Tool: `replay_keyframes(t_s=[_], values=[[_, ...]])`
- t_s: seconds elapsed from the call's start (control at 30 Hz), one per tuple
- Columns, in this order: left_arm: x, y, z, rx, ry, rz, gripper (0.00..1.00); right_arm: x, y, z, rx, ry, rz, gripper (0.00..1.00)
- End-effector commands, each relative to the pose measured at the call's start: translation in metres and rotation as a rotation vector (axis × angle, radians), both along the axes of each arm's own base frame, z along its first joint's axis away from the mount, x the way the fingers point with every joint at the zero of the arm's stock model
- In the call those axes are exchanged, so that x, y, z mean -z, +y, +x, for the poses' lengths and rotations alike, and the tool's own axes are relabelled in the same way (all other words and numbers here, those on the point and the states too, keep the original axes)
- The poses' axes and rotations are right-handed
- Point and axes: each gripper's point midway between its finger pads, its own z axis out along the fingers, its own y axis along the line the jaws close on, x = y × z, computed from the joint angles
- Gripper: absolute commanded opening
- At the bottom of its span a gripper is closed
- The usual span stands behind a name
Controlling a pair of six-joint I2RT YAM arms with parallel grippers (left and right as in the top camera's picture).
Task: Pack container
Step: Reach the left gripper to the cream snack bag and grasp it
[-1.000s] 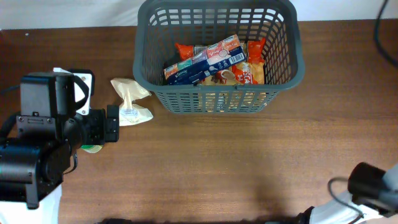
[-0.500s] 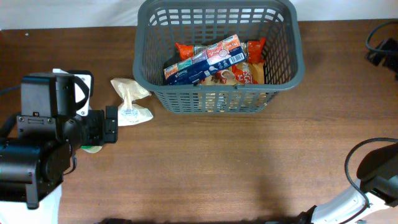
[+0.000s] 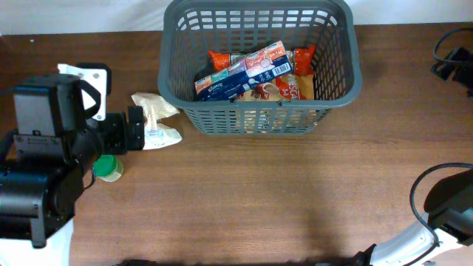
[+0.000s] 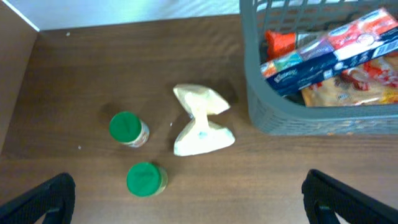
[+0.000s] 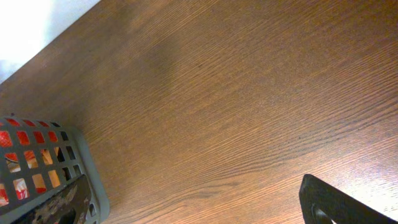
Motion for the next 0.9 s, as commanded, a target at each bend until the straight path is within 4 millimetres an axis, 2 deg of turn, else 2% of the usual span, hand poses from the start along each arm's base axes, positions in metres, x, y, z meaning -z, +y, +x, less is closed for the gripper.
replay_keyframes(t_s=[0.0,0.1,0.23,0.33,0.43,0.57,0.67,0.87], values=[[0.001,0.003,0.005,-0.016,0.003,0.005,1.00,-0.010,0.004,-0.002,0.002,-0.025,0.003,0.99],[0.014,0.023,0.013,-0.119,0.056,0.033,1.00,-0.010,0.004,-0.002,0.002,-0.025,0.003,0.99],[0.051,0.036,0.042,-0.155,0.180,-0.058,0.99,-0.010,0.004,-0.002,0.002,-0.025,0.003,0.99],[0.093,0.033,0.070,-0.072,0.313,-0.138,0.99,-0.010,0.004,-0.002,0.002,-0.025,0.003,0.99],[0.141,0.039,0.093,-0.092,0.448,-0.178,0.99,-0.010,0.004,-0.002,0.003,-0.025,0.003,0.99],[0.192,0.042,0.117,-0.090,0.556,-0.214,0.99,-0.010,0.005,-0.002,0.002,-0.025,0.003,0.99],[0.222,0.038,0.126,-0.040,0.621,-0.208,0.99,-0.010,0.004,-0.002,0.002,-0.025,0.003,0.99],[0.277,0.032,0.131,0.001,0.761,-0.201,0.99,-0.010,0.004,-0.002,0.002,-0.025,0.003,0.99]])
